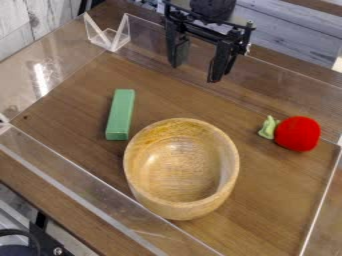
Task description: Move the red object to the left side of the table
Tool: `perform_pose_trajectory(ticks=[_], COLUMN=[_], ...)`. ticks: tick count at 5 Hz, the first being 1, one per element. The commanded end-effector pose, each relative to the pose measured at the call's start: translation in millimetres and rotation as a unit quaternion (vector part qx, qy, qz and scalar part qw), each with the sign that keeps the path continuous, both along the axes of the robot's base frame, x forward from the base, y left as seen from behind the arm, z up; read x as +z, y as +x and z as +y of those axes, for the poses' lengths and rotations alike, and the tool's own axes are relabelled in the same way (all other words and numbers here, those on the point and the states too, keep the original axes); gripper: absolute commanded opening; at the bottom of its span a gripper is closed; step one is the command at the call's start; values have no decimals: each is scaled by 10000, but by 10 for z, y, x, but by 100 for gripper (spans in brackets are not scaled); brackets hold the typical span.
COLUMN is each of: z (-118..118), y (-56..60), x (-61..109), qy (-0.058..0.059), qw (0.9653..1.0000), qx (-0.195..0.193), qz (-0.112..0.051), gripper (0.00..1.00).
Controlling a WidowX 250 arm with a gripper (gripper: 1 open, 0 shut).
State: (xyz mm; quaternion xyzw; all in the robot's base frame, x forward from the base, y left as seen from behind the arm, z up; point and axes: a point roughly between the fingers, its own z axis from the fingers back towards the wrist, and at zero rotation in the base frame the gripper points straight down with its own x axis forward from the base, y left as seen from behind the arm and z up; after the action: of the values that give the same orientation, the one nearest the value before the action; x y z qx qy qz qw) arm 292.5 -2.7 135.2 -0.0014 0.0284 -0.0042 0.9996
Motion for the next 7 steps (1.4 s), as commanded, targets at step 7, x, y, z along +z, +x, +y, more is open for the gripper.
perform_pose_trajectory(ticks=[7], z=[-1401], y=[851], x=[-503], qy=[-258], qw=[9796], qx=[1985], qz=[-151], gripper=[100])
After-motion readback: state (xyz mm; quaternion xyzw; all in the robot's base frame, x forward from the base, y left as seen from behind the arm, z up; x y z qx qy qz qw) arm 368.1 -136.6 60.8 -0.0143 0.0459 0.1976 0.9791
